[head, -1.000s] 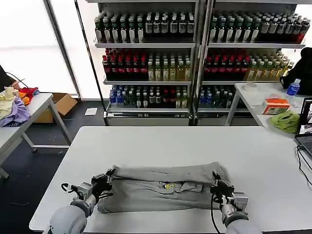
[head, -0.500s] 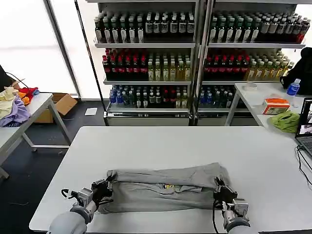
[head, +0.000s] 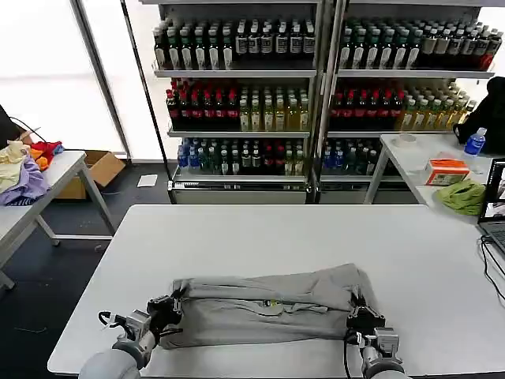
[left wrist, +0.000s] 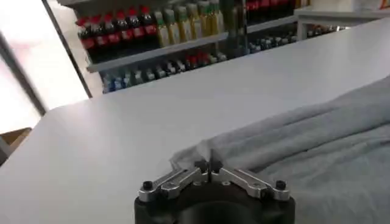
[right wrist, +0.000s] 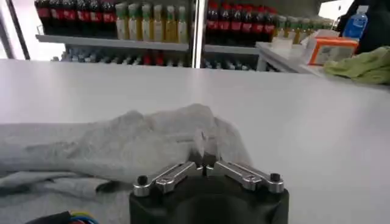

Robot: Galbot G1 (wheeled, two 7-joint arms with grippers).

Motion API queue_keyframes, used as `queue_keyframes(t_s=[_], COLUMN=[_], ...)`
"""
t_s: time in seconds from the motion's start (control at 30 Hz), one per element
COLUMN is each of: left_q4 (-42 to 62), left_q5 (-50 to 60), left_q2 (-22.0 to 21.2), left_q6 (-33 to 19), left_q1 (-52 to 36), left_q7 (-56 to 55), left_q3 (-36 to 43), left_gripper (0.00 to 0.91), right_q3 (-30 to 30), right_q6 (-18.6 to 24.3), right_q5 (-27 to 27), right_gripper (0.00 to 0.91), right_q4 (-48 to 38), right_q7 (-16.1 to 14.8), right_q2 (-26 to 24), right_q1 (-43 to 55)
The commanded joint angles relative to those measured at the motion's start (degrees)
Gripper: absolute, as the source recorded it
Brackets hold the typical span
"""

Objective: Fold and organize the clothes.

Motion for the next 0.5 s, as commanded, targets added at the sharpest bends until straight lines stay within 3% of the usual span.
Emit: queue_keyframes(t_s=[0.03, 0.3, 0.5], left_q4=[-4.57, -7.74, -6.79], left_q5=[0.33, 0.08, -4.18], left_q2=[-0.23, -1.1, -5.79], left_q6=[0.84, 0.9, 1.21], left_q1=[1.3, 4.2, 4.48], left_q7=[-0.37, -2.06, -5.31], left_q3=[-1.24, -5.26, -6.62], left_gripper=[0.907, 0.907, 0.907], right_q3=[0.07, 3.24, 3.7], right_q6=[-0.33, -1.29, -1.73], right_q5=[-2.88, 0.38, 0.52], right_gripper=[0.907, 0.907, 0.907], right_q4=[0.38, 8.4, 11.46], right_q7=[0.19, 0.92, 1.37], right_q2=[-0.08, -1.48, -1.15], right_q1=[-0.39, -2.25, -1.02])
